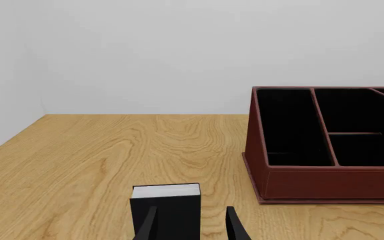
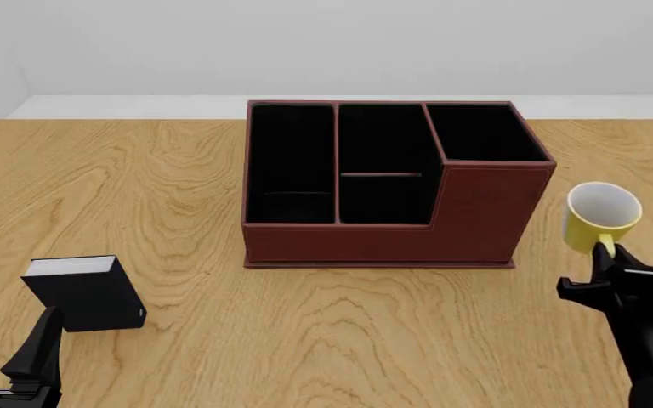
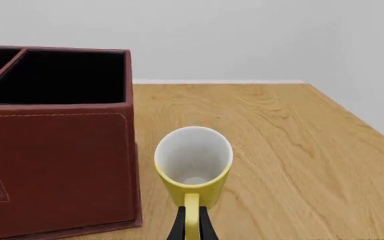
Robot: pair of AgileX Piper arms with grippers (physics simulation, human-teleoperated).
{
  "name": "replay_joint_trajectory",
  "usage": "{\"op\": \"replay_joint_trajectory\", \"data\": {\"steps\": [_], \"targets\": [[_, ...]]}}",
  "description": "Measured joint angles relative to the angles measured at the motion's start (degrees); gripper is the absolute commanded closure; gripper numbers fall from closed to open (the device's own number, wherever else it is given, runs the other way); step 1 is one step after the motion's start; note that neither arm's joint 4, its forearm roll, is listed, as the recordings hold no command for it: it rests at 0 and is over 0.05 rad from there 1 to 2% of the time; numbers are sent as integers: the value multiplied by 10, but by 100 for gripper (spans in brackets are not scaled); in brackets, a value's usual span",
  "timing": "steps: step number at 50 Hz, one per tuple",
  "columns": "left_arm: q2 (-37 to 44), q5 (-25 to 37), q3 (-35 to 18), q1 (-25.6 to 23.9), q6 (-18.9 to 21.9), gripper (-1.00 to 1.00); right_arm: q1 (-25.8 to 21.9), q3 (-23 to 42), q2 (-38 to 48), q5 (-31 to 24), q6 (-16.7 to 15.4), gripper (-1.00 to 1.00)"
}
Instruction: Pick up the yellow and white mug and place it to the right of the caddy.
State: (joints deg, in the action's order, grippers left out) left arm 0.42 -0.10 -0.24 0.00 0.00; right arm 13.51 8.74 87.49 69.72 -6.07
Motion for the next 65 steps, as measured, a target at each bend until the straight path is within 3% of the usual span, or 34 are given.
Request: {"op": "replay_joint_trajectory", "data": {"steps": [65], "targets": [[0, 0, 0, 0, 0, -100, 19, 65, 125, 1, 21, 100]]}}
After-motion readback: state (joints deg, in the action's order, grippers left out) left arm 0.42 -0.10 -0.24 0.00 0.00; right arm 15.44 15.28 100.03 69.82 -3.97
